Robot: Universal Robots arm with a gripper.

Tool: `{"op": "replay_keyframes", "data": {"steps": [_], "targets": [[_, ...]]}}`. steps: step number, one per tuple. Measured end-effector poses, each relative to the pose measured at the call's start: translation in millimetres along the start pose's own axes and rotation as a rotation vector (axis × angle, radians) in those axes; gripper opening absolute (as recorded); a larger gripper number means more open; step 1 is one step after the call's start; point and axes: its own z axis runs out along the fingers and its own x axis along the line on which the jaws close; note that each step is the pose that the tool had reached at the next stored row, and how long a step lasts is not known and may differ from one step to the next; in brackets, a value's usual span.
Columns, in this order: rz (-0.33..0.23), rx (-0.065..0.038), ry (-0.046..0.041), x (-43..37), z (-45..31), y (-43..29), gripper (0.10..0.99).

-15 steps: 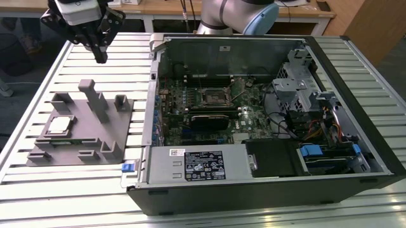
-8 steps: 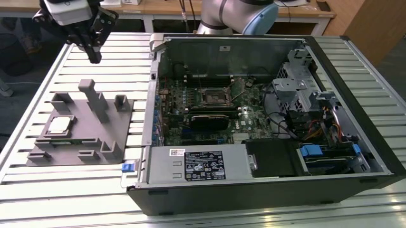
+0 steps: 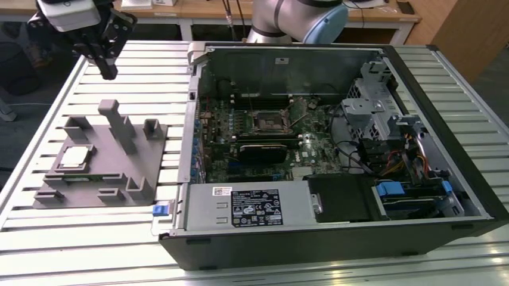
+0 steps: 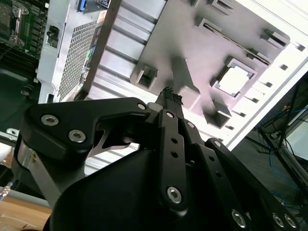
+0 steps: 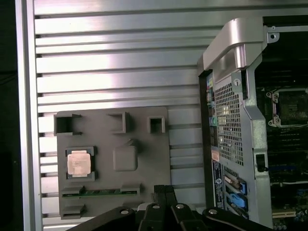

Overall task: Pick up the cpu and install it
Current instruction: 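Reach for the cpu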

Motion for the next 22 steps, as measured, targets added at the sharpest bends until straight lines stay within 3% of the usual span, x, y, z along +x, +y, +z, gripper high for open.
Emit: {"op": "replay_keyframes", "data": {"steps": [7,22], "targets": [[0.0,0.0,0.0001,13.7,-0.1,-1.0,0.106],[0.0,0.0,0.0003,59.2,-0.2,-4.4,0.106]]}}
